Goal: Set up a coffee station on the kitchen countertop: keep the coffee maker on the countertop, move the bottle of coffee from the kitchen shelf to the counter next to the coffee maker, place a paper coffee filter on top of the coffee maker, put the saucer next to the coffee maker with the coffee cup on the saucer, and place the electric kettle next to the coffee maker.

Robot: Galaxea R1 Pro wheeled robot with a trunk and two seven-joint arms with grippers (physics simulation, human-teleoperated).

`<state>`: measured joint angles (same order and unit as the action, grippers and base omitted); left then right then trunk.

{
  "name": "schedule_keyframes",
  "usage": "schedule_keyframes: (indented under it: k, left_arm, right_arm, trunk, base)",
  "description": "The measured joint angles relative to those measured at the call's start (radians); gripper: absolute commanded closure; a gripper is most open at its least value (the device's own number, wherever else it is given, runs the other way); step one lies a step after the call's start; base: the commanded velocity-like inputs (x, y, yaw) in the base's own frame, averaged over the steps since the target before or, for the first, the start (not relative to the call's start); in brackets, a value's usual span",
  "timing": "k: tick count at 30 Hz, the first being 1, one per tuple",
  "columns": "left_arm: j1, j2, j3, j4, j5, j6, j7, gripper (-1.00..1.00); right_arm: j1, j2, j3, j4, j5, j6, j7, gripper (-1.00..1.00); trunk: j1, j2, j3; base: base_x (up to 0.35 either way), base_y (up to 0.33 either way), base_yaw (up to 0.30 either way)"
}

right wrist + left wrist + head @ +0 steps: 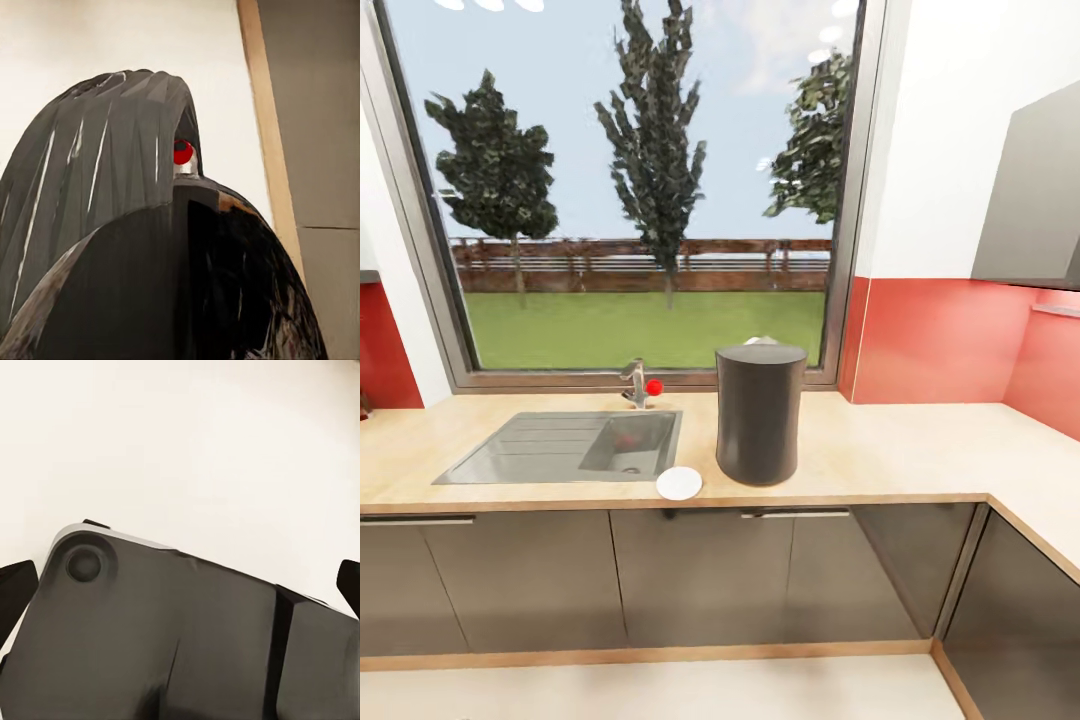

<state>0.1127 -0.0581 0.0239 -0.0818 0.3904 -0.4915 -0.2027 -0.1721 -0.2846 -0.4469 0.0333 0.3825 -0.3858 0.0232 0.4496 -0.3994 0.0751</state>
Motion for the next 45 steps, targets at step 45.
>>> schedule_keyframes:
  k: [45]
  left_arm:
    - [0.000,0.012,0.004,-0.014,-0.001,0.012,0.010,-1.00]
  right_arm:
    - [-0.201,0.178,0.176,-1.525,-0.159,1.428,0.467,1.00]
  trunk:
    - [0.000,0.000,0.000]
  base:
    - [0.000,0.000,0.000]
